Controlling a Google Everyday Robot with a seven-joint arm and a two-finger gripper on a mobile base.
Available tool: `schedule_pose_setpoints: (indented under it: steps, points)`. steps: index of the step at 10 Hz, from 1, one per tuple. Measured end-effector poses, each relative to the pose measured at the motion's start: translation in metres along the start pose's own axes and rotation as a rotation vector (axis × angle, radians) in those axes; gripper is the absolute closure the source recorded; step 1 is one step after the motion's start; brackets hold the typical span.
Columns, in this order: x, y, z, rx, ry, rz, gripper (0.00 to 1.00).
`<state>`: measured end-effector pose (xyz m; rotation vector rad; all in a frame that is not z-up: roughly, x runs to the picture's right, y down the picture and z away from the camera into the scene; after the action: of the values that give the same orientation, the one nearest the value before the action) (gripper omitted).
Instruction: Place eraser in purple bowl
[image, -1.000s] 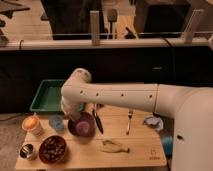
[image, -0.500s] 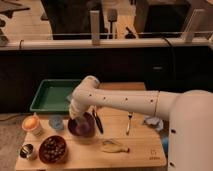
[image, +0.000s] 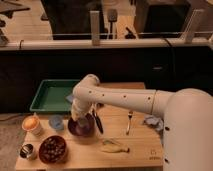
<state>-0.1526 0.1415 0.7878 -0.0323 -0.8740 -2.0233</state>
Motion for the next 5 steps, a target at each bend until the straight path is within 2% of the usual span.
schedule_pose_setpoints:
  steps: [1, 2, 4, 5]
  points:
    - [-0.0028, 0.0005, 0.0016, 0.002, -0.021, -0.013, 0.23]
    - [-0.0053, 0.0007, 0.0017, 0.004, -0.036, -0.025, 0.20]
    - [-0.0107, 0.0030, -0.0010, -0.006, -0.064, -0.043, 0.20]
    - [-0.0123, 0.0043, -0.0059, -0.013, -0.061, -0.045, 0.20]
